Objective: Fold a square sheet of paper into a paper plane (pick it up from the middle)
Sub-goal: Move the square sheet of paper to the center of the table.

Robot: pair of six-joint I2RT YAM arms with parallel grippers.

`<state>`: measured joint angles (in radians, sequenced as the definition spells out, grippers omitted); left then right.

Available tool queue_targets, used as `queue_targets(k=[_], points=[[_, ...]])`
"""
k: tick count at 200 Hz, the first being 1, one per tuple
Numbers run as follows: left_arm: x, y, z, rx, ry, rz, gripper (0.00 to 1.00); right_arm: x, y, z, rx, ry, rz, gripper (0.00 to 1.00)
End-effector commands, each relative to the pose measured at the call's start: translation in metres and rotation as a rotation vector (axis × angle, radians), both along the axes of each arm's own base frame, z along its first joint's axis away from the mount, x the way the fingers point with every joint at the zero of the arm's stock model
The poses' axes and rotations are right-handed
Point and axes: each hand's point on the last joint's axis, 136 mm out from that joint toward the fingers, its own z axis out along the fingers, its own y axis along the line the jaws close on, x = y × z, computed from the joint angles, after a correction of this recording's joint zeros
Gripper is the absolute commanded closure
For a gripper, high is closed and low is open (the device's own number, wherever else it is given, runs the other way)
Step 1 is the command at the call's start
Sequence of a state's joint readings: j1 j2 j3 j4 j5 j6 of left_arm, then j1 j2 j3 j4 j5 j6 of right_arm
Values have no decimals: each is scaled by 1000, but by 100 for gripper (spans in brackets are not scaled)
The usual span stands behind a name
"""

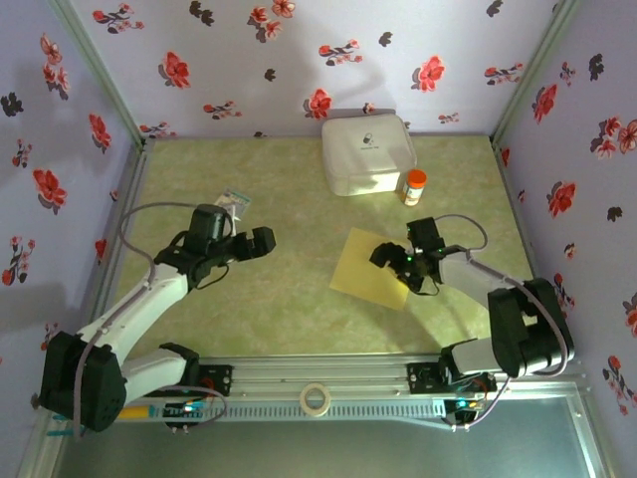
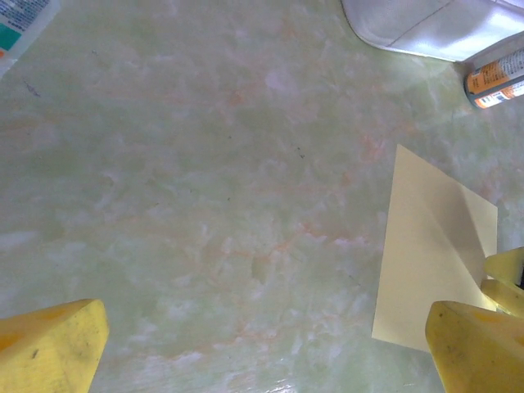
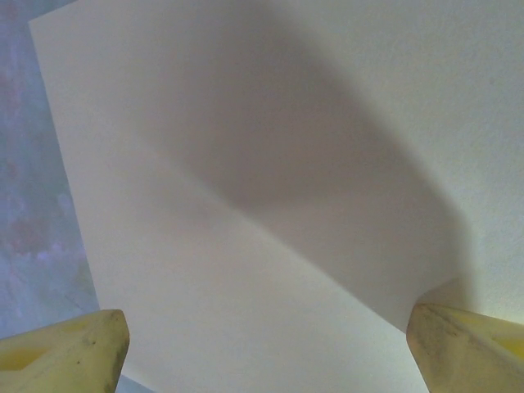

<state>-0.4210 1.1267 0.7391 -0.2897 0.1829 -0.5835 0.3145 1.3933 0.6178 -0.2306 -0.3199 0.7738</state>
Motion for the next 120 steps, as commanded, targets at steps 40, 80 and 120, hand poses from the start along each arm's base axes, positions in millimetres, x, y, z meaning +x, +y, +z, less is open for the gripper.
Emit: queue_targets(k=[40, 80, 120], points=[[1, 39, 10, 201, -24, 105, 0, -25, 52, -24, 0, 82, 218, 10], [2, 43, 27, 217, -106, 82, 0, -24, 87, -22, 31, 74, 273, 11], [-1, 29, 36, 137, -172, 25, 0, -25, 122, -16, 104, 68, 292, 11]])
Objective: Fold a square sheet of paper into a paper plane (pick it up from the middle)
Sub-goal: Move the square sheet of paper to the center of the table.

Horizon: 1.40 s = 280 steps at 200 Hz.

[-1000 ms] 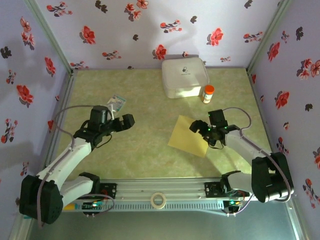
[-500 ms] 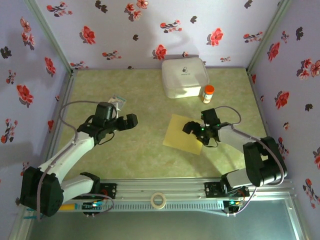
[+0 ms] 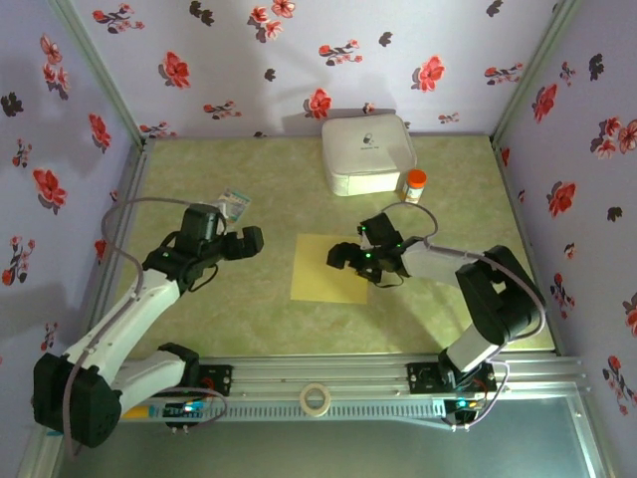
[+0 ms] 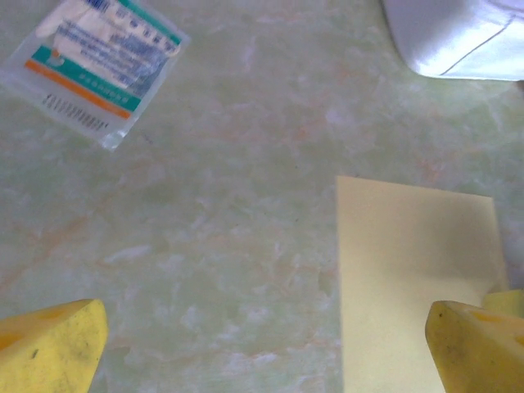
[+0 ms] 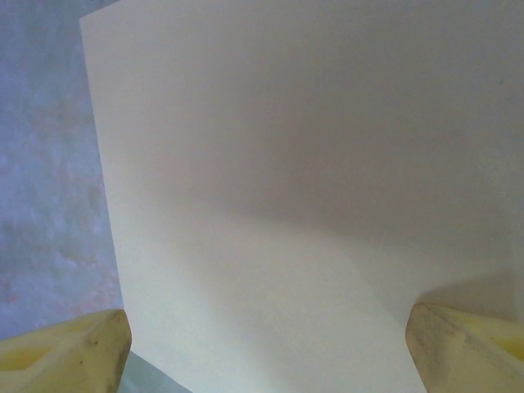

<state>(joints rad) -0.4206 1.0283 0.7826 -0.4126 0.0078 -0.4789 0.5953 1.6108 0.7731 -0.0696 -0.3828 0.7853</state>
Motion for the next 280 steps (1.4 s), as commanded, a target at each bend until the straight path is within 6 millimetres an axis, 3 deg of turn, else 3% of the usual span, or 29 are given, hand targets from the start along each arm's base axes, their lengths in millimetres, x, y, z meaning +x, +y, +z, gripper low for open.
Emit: queue_targets(k=[1, 23, 37, 61, 95, 120, 141, 190, 214, 280], points=[[0, -4, 12, -28, -63, -37, 0, -24, 8, -21, -8, 126, -5, 11], [-2, -13, 15, -77, -44, -58, 0, -17, 21, 2, 58, 75, -29, 12], [-1, -22, 15, -123, -24, -71, 0, -9, 14, 17, 46, 21, -71, 12], [1, -43, 12, -177, 18, -98, 0, 2, -18, 38, -10, -60, -166, 10], [3, -72, -15, -153, 173, -72, 0, 4, -88, 40, -84, -66, -352, 9], [-1, -102, -42, -56, 345, -75, 0, -2, -127, 39, -92, -87, -477, 8], [-11, -133, -55, 108, 413, -139, 0, -7, -145, 40, -110, -117, -534, 6], [-20, -169, -87, 352, 517, -178, 0, -14, -150, 44, -102, -140, -530, 3], [-27, -172, -102, 392, 579, -182, 0, -17, -144, 43, -69, -140, -494, 2], [-24, -176, -110, 402, 594, -135, 0, -22, -144, 46, -71, -158, -461, 1]])
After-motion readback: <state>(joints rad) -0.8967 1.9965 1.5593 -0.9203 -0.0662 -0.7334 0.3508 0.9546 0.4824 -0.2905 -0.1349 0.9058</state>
